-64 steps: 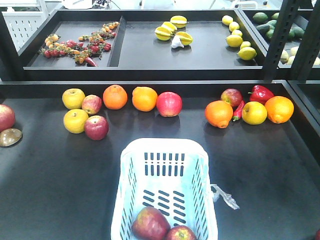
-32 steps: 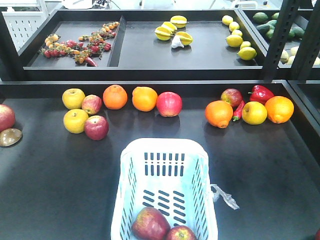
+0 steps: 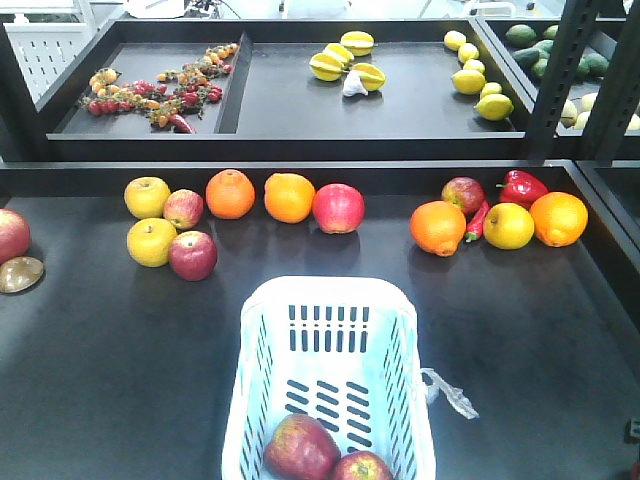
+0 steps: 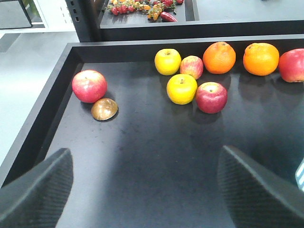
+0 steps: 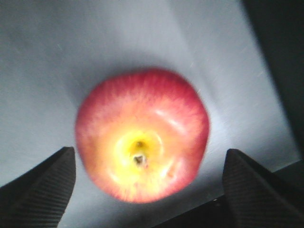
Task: Pick three apples into basket with both arms
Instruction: 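Close the right gripper on the third red apple and lift it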
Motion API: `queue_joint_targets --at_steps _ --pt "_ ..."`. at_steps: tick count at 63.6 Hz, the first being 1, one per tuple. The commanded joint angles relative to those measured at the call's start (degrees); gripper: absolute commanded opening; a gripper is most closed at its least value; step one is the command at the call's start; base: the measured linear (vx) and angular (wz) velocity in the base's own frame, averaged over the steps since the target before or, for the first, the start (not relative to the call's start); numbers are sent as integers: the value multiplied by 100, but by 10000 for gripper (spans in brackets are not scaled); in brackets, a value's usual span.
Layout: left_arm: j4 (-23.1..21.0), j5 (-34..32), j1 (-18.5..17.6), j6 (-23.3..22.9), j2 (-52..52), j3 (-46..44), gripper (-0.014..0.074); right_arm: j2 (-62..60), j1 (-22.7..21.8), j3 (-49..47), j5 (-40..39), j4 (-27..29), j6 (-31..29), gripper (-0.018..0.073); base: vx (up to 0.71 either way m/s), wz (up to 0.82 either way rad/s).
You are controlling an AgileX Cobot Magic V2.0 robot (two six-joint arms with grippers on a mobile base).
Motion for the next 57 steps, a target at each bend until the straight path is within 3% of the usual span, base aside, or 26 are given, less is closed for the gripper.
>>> queue_joint_targets --at_steps 1,19,40,57 --pt "123 -309 5 -37 19 -127 585 97 -42 -110 -176 -34 18 594 0 0" --pt "123 -309 5 -37 19 -127 585 292 -42 -110 -384 2 176 575 0 0" --pt "123 -309 5 -37 19 -127 585 217 -42 -110 -337 10 435 319 0 0" --pt "123 -309 5 -37 19 -127 585 -738 119 -110 -380 77 441 277 0 0"
